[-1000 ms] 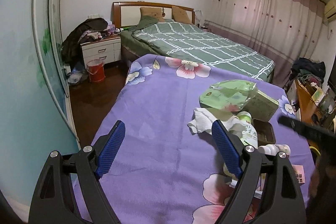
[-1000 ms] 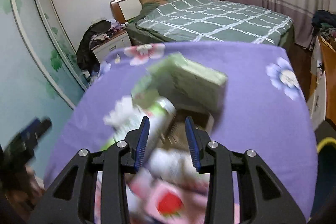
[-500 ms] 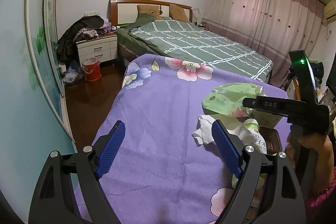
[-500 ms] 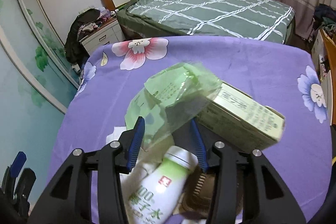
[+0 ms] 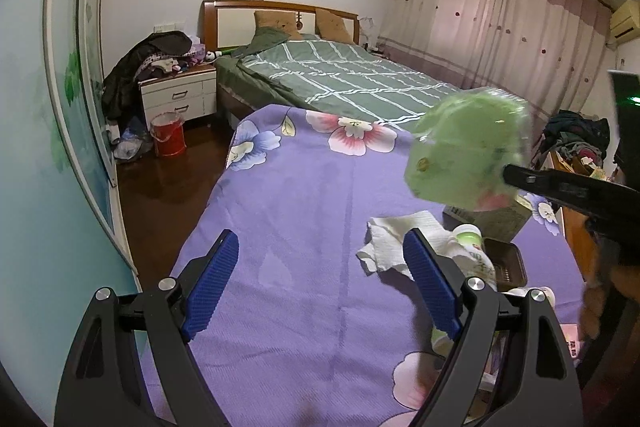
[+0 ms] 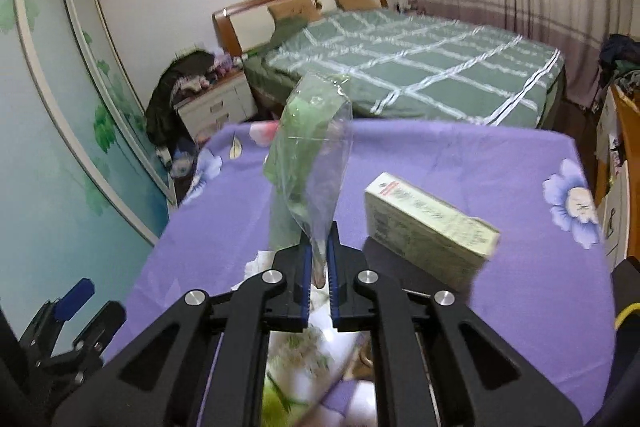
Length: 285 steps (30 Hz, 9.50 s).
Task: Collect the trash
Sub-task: 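Drop the bag in the bin with right tool while left tool reaches for carton, then grasp the pink strawberry milk carton with the left tool, then carry the pink carton with the left tool into the bin and release, then reach the right tool to the blue snack wrapper and grasp it, then drop the wrapper in the bin with right tool while left tool grasps green bottle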
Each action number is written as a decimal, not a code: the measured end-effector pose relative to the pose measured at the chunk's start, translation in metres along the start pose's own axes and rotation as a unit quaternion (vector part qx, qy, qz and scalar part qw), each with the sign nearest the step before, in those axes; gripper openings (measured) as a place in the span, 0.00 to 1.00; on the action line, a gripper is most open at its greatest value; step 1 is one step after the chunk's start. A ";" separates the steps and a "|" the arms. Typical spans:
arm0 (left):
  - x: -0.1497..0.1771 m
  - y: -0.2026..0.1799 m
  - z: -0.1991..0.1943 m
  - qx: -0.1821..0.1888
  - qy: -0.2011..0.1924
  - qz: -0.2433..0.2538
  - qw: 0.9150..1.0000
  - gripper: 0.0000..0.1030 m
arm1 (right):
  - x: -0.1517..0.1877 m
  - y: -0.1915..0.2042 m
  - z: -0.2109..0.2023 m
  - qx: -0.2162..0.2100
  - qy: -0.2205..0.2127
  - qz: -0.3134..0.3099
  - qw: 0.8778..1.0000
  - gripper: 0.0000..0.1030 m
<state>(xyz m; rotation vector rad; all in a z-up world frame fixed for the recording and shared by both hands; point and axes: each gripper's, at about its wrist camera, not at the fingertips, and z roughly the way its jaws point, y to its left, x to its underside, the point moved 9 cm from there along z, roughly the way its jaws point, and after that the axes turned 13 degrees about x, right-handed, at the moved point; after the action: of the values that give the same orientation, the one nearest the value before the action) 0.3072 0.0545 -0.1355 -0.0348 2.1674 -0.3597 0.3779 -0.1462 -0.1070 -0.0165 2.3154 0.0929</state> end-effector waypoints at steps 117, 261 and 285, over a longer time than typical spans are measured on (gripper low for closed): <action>0.169 -0.462 0.085 0.297 0.233 0.281 0.883 0.51 | 0.245 -0.440 -0.136 0.274 0.040 0.263 0.924 0.18; 0.098 -0.121 0.071 0.063 0.143 0.094 0.983 0.76 | 0.203 -0.395 -0.083 0.260 0.058 0.196 0.944 0.15; 0.072 -0.135 0.052 0.057 0.080 0.151 0.984 0.51 | 0.204 -0.386 -0.080 0.254 0.059 0.192 0.946 0.15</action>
<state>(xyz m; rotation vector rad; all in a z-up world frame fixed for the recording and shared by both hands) 0.2915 -0.0990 -0.1847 0.3952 2.2620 -0.3182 0.1968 -0.5330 -0.2269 0.7088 2.3669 -0.3190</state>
